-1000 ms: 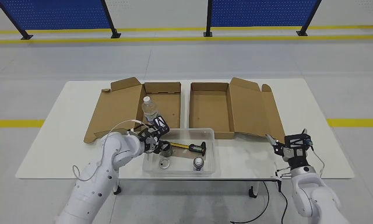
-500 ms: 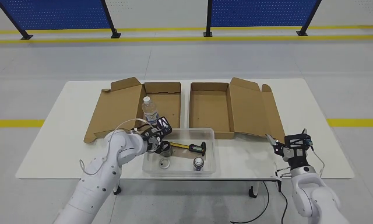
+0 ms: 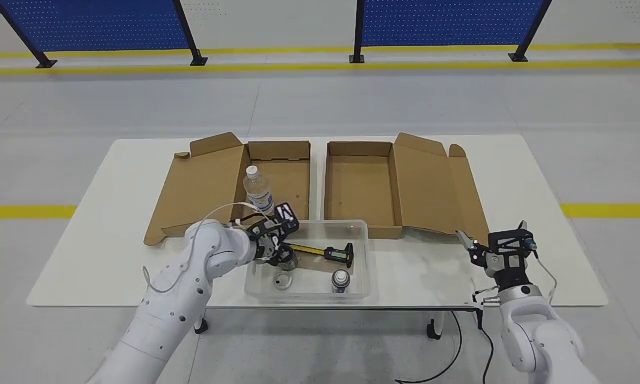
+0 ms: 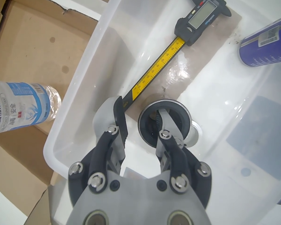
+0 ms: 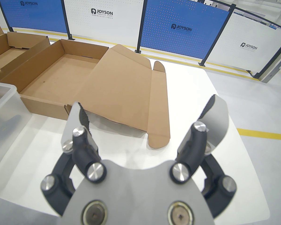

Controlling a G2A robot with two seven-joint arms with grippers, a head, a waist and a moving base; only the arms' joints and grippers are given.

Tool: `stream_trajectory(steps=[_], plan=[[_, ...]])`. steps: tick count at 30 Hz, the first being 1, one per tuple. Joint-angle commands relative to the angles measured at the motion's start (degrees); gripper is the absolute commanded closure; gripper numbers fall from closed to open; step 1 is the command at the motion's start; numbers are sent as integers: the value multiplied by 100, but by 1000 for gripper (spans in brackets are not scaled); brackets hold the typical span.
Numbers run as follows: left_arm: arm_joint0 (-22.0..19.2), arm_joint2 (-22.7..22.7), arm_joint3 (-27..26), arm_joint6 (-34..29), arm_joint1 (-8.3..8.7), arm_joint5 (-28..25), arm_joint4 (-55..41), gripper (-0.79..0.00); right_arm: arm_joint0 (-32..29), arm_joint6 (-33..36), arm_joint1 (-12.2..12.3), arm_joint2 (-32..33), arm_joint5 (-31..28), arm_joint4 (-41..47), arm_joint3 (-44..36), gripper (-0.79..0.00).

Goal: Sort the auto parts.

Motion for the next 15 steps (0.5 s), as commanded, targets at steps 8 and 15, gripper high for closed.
stream_trajectory(steps=[8, 15], plan=[[22, 59, -28, 50, 28, -10, 49, 0, 0, 0, 0, 0, 0, 0, 0, -785], [211, -58, -344, 169, 83, 68, 3, 0, 0, 0, 0, 0, 0, 0, 0, -785]])
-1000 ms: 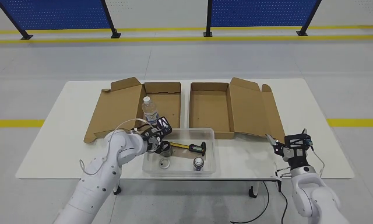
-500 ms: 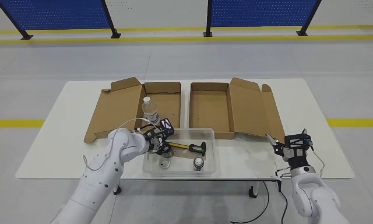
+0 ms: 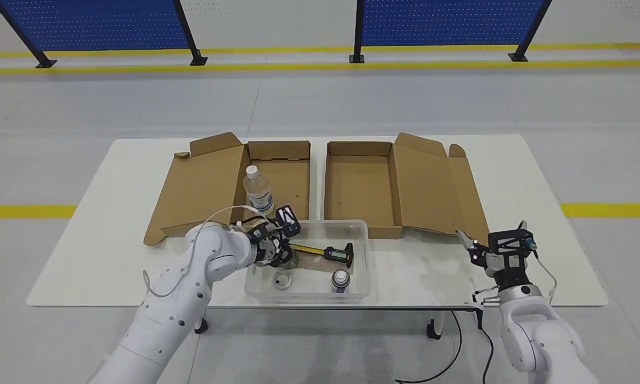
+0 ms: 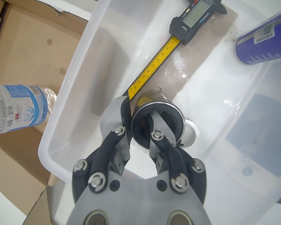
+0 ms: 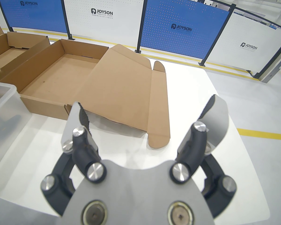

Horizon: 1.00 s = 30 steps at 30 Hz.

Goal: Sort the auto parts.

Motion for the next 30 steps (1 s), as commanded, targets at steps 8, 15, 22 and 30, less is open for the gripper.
stream_trajectory(steps=[8, 15, 22, 30], plan=[[427, -260, -630, 252, 129, -25, 319, 0, 0, 0, 0, 0, 0, 0, 0, -785], [789, -551, -1162, 666, 196, 224, 229, 0, 0, 0, 0, 0, 0, 0, 0, -785], [1399, -846, -1917, 944, 278, 207, -53, 0, 0, 0, 0, 0, 0, 0, 0, -785], [1779, -1067, -2497, 916, 366, -67, -247, 0, 0, 0, 0, 0, 0, 0, 0, -785]])
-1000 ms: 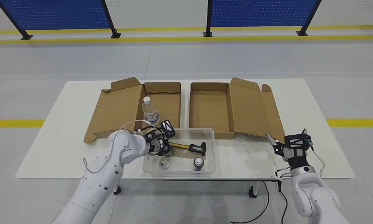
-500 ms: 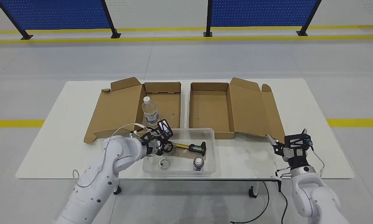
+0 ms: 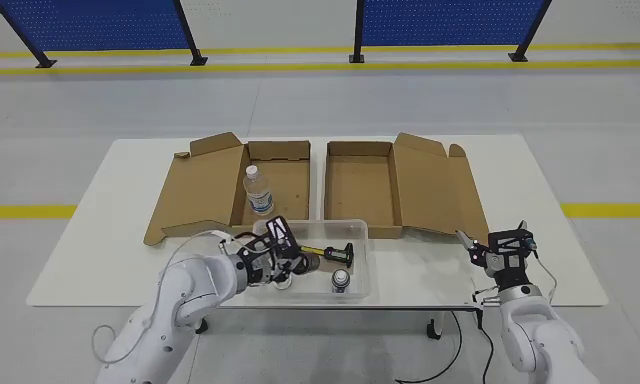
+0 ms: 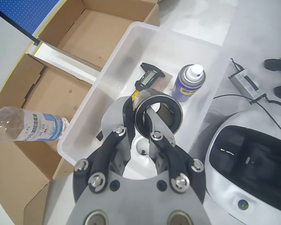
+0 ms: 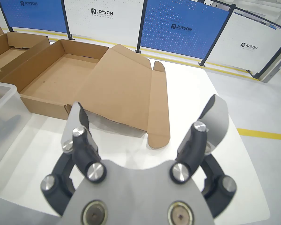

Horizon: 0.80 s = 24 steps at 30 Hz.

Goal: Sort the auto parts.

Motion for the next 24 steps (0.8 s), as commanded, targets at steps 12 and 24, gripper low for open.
stream_trajectory(steps=[12, 24], plan=[[-61, -232, -209, 563, 21, 521, -215, 0, 0, 0, 0, 0, 0, 0, 0, -785], [-975, 624, 364, 895, -166, 1477, 175, 0, 0, 0, 0, 0, 0, 0, 0, -785]])
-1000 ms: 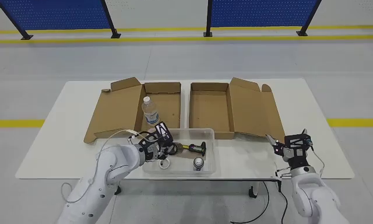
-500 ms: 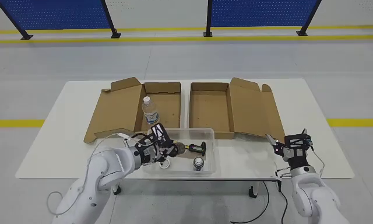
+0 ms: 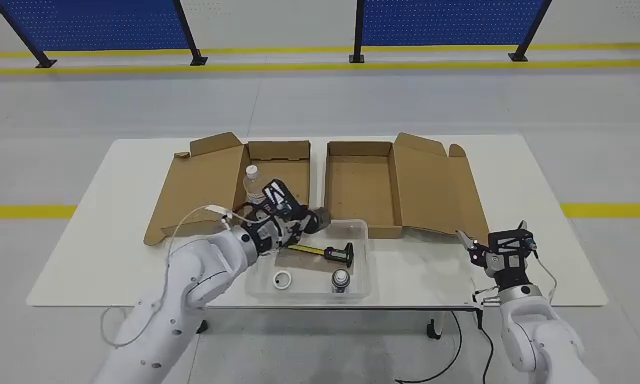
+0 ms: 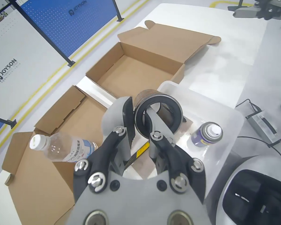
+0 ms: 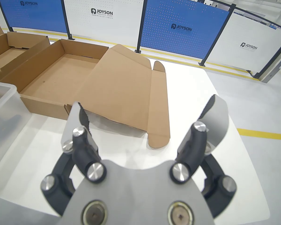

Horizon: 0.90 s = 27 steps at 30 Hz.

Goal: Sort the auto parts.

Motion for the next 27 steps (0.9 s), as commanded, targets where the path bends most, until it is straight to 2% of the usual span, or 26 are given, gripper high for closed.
stream_trajectory(steps=[1, 6, 15, 20, 27], plan=[[-178, 148, 217, 47, -43, 201, 22, 0, 0, 0, 0, 0, 0, 0, 0, -785], [-610, 488, 713, 105, -164, 832, 245, 0, 0, 0, 0, 0, 0, 0, 0, -785], [-1068, 888, 1526, 12, -328, 1736, 844, 0, 0, 0, 0, 0, 0, 0, 0, -785], [-1272, 1003, 2005, -27, -411, 1905, 855, 0, 0, 0, 0, 0, 0, 0, 0, -785], [-1446, 1127, 2471, -34, -482, 1855, 1031, 0, 0, 0, 0, 0, 0, 0, 0, -785]])
